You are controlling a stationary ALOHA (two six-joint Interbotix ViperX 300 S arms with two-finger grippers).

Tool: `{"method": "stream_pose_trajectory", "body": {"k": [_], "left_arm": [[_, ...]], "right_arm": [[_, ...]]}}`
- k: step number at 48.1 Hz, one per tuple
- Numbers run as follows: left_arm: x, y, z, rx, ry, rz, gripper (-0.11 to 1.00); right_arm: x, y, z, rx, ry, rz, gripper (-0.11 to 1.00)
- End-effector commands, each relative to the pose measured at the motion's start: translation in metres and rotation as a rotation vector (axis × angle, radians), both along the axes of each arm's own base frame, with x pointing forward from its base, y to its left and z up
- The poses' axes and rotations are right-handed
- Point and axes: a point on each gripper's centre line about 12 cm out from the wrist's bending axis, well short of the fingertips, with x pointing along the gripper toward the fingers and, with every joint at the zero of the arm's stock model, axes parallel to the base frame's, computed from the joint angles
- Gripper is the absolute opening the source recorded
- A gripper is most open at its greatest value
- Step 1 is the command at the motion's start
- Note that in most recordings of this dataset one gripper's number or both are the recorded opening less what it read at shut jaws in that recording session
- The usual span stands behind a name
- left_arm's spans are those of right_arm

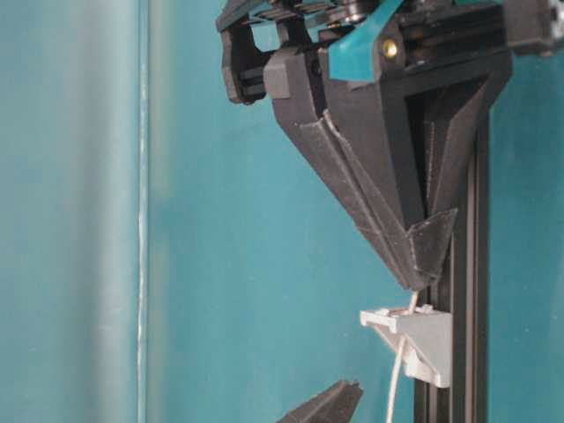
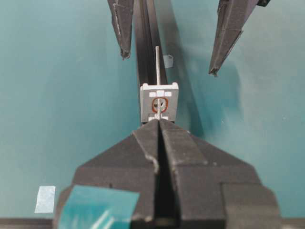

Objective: Insert the wire into the hole on the left side and pull it with the left arm.
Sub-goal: 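Push the wire tip leftward through the hole in the white bracket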

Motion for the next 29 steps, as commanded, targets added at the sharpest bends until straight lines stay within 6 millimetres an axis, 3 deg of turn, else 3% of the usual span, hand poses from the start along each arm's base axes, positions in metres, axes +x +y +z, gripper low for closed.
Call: {"method": "stream_pose_trajectory", "body": {"k": [1,29], "left_arm": [[0.0045,-0.0004,0.0110,-0.011,-0.042,0.002,0.78],[0.0044,-0.0009,0.0118,-0.014,-0.042,0.001,0.78]], "right_arm": [[0.0057,-0.0001,0.0113,0.009,-0.034,-0.003,0.01],[0.0106,0.0002,0.0152,-0.017,-0.044,0.001,0.01]]}}
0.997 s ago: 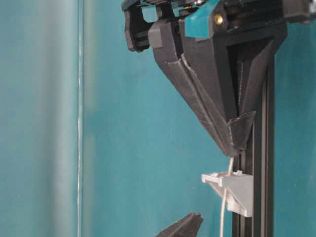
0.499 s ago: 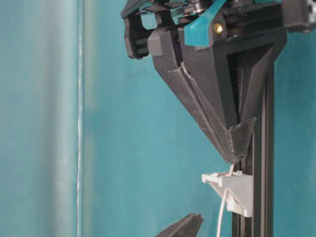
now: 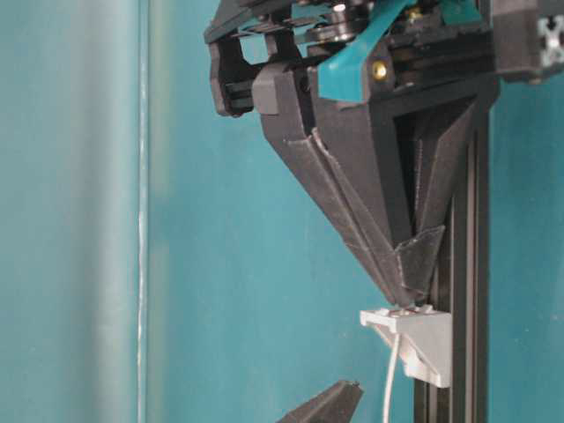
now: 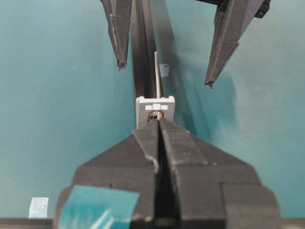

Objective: Insert the wire into the hole on the left side and pull it with the left arm.
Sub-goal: 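Push the wire tip leftward through the hole in the white bracket, then move the left gripper right and grasp the wire tip past the bracket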

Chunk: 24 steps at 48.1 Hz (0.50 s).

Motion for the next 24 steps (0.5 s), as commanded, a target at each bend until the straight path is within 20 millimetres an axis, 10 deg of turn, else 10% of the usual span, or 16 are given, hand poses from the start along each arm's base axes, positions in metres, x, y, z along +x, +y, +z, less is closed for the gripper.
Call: {"method": "stream_pose_trajectory", "body": {"k": [1,24], "left_arm": [[0.0045,-0.0010,0.0128,-0.013,-0.046,-0.001,0.78],[0.0063,-0.0048,0.0189,-0.019,-0.044,-0.009,0.57]], "right_arm": [[0.0050,0.0014,0.0114,0.010,-0.034,-0.001,0.01],[0.0049,0.0015,0.0112,0.010,-0.032,-0.001,0.01]]}}
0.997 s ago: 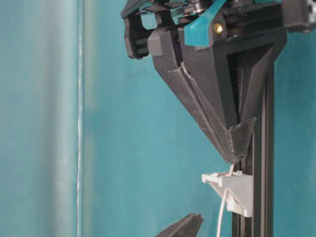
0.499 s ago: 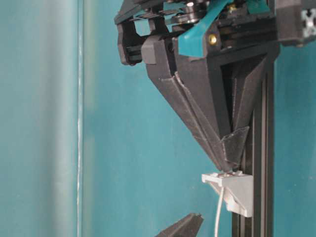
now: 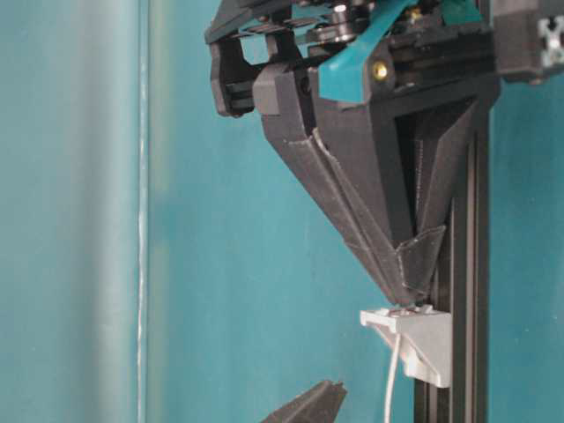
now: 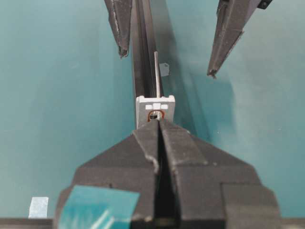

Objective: Insert the wire into the hole on the left side and pull it with the left arm.
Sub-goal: 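Move the left gripper right and grasp the wire tip past the bracket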

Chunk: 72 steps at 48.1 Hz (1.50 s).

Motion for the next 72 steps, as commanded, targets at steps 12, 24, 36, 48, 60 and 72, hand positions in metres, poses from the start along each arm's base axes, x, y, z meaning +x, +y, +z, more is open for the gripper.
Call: {"method": "stream_pose_trajectory", "body": {"k": [12,24,36,48,60,72], "left_arm": [[0.0078,-0.0050,0.0047,-0.074,0.049,0.018,0.48],[0.0093,-0.0055,0.0059,-0.079,0.052,0.019,0.46],[0.0125,-0.0064,0.0090,-0.083,0.040,0.019,0.37],[0.0132,-0.0101,0.0083,-0.081,0.053,0.008,-0.03],[0.0140,-0.0105,0.0080,-0.078,0.060,0.008,-0.10],[0.0143,-0.0106,0.0082,-0.078,0.063,0.008,-0.10]], "right_arm": [[0.0050,0.0014,0.0114,0.010,-0.034,-0.001,0.01],[0.0046,0.0012,0.0110,0.009,-0.033,-0.001,0.01],[0.0050,0.0015,0.0115,0.009,-0.034,0.000,0.01],[0.0049,0.0016,0.0109,0.011,-0.030,0.000,0.01],[0.0044,0.0025,0.0082,0.015,-0.006,0.007,0.01],[0.0042,0.0030,0.0068,0.019,0.005,0.010,0.01]]}}
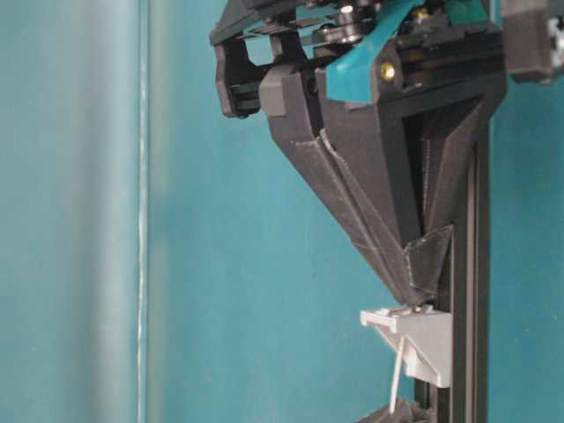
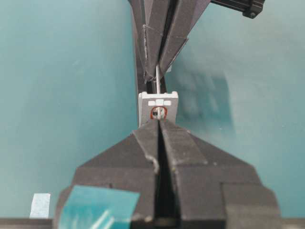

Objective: Insert the wire into the hole on the left side and pull it with the left arm.
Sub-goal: 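Move the left gripper right and grasp the wire tip past the bracket, then pull the wire leftward through the bracket with the left gripper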

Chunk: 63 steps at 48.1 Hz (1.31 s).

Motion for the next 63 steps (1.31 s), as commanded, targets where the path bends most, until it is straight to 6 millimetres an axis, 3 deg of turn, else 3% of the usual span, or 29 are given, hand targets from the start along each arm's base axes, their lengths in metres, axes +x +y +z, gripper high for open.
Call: {"method": "stream_pose_trajectory", "body": {"k": [1,18,22,31,33,46,63], "left_arm": [[0.005,-0.003,0.011,-0.010,-0.039,-0.007,-0.10],[0.006,-0.004,0.012,-0.010,-0.036,-0.008,-0.10],[0.006,-0.004,0.011,-0.009,-0.033,-0.008,-0.10],[0.005,-0.004,0.011,-0.005,-0.024,-0.008,-0.10],[0.005,-0.004,0.010,-0.005,-0.021,-0.010,-0.10],[-0.010,-0.001,0.021,-0.002,0.002,-0.014,-0.10],[-0.049,0.000,0.034,0.007,0.062,-0.050,-0.10]], "right_arm": [[0.005,0.001,0.011,0.012,-0.030,0.000,0.01],[0.004,0.001,0.016,0.021,-0.033,0.001,0.03],[0.004,0.002,0.016,0.025,-0.018,0.009,0.16],[0.002,0.003,0.019,0.031,-0.006,0.016,0.68],[0.001,0.003,0.020,0.032,-0.007,0.016,0.73],[-0.007,0.001,0.024,0.030,-0.006,0.020,0.71],[-0.009,0.000,0.025,0.023,-0.004,0.022,0.71]]}}
